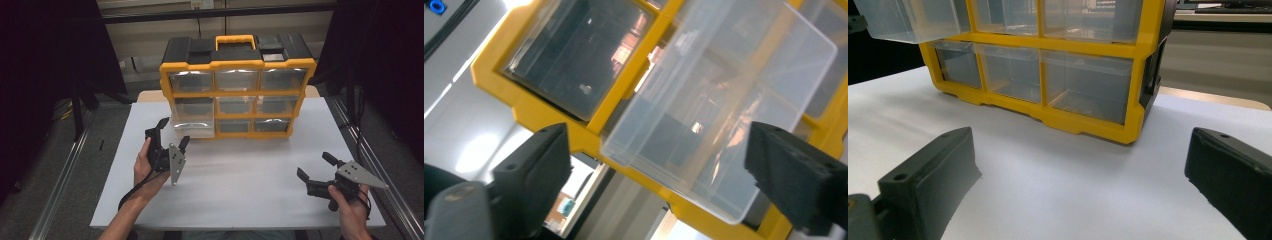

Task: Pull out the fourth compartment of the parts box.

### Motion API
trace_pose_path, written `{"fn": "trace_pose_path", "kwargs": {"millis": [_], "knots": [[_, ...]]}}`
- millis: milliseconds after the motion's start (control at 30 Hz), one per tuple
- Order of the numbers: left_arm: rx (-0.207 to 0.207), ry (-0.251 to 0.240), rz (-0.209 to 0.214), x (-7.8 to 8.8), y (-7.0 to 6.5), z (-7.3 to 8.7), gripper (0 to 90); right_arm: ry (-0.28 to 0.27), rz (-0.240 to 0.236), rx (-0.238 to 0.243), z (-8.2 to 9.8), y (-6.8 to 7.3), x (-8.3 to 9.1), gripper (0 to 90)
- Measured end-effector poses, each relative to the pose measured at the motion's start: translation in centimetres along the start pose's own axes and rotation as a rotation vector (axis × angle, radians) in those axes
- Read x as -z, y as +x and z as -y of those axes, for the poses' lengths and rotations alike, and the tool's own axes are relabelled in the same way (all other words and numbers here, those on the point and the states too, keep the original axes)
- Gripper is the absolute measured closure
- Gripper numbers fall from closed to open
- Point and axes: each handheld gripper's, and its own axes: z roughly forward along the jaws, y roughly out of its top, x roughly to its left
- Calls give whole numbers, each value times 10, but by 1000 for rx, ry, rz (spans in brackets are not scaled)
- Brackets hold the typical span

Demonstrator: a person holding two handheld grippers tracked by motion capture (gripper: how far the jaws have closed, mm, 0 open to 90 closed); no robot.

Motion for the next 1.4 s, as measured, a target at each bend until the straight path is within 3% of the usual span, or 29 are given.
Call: {"fn": "trace_pose_path", "kwargs": {"millis": [100,167,233,267,333,367,400,433,467,500,533,600,633,733,767,800,833,867,900,967,1000,1033,1067,1100,1200,1233,1300,1333,1400], "knots": [[39,9,-7,0,3,0,74,-1,4,-1,0,1,-1,2],[132,36,12,-1,6,2,55,1,1,-1,0,1,-1,2],[177,49,22,-2,6,3,55,0,-1,1,0,1,-1,2],[177,49,22,-2,6,3,54,0,-1,1,0,1,-1,2],[253,46,51,-2,8,5,54,3,1,-3,0,0,-1,2],[253,46,51,-2,8,5,52,3,1,-3,0,0,-1,2],[323,42,71,-3,10,7,48,5,0,-5,1,0,-2,2],[358,47,74,-4,11,8,44,5,-5,-5,1,0,-2,2],[358,47,74,-4,11,8,37,6,-3,-6,0,0,-2,2],[407,67,85,-5,13,11,25,5,-1,0,0,1,-2,2],[407,67,85,-5,13,11,19,5,-1,0,0,1,-2,2],[454,77,102,-7,12,14,19,7,-1,0,0,1,-2,2],[449,85,110,-6,13,15,20,7,-1,2,0,1,-3,2],[524,88,122,-6,12,17,19,6,-1,2,0,1,-2,2],[524,88,122,-6,12,17,19,6,-1,2,0,1,-2,2],[589,88,127,-6,13,18,19,3,1,2,0,1,-2,2],[589,88,127,-6,13,18,19,3,1,2,0,1,-2,2],[641,97,133,-6,15,21,19,4,1,1,0,1,-2,2],[641,97,133,-6,15,21,19,4,1,1,0,1,-2,2],[704,116,150,-6,16,27,20,7,0,2,0,1,-2,2],[704,116,150,-6,16,27,19,8,-1,3,1,0,-2,2],[755,138,179,-7,16,31,20,9,-2,0,1,1,-2,2],[755,138,179,-7,16,31,22,9,-2,0,1,1,-2,2],[815,134,182,-8,16,34,22,9,-2,0,1,1,-3,2],[855,153,161,-7,16,39,44,10,-5,1,1,1,-3,2],[914,156,172,-6,18,44,42,5,-2,4,0,1,-2,2],[916,148,150,-4,17,46,44,5,0,2,0,1,-2,2],[902,147,165,-4,18,46,42,8,-2,1,0,1,-2,2],[916,139,176,-4,16,47,33,6,0,2,0,1,-2,2]]}}
